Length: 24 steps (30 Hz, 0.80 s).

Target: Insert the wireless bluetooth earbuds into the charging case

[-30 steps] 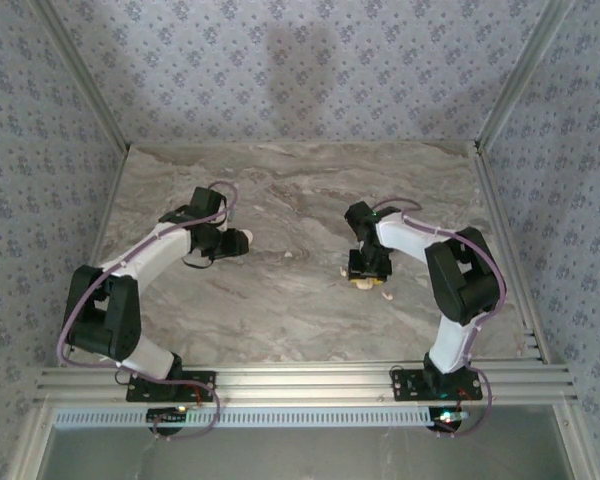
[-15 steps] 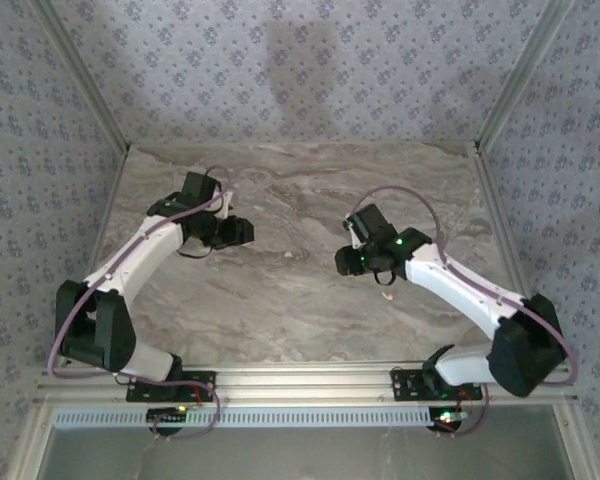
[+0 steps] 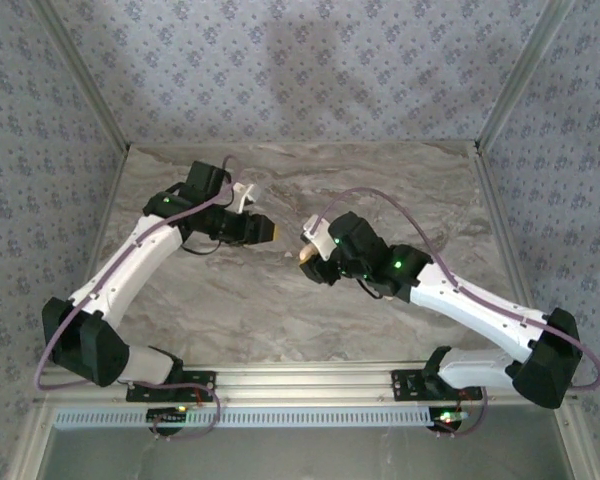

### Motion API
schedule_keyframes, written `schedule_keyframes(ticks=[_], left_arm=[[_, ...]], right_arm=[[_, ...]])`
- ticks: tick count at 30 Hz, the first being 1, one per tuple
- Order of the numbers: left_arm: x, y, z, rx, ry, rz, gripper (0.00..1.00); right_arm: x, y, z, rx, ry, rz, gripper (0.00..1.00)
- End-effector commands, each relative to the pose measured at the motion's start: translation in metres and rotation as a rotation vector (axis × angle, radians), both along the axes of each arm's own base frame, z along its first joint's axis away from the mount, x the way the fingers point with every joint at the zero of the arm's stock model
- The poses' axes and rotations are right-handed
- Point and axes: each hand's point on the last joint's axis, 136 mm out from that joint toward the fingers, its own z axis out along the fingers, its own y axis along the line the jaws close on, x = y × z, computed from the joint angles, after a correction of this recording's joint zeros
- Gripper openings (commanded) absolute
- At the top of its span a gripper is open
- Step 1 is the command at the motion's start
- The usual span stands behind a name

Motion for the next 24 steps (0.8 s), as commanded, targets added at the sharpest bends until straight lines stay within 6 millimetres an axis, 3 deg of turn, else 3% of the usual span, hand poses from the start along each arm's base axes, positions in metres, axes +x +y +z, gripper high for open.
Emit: schedule_keyframes(ticks=[1, 12, 24], left_arm=[[-0.022, -0.014, 0.022, -0.052, -0.014, -0.104, 0.43], [-0.046, -0.032, 0.027, -0.075, -0.024, -0.221, 0.44], [-0.051, -0.033, 0.036, -0.113, -0.051, -0.242, 0.46]], right_arm=[[-0.003, 0.016, 0.031, 0.003, -0.145, 0.085, 0.37], [-0.006, 0.033, 0.044, -0.031, -0.260, 0.153, 0.37], [-0.001, 0.032, 0.038, -0.036, -0.252, 0.130, 0.36]])
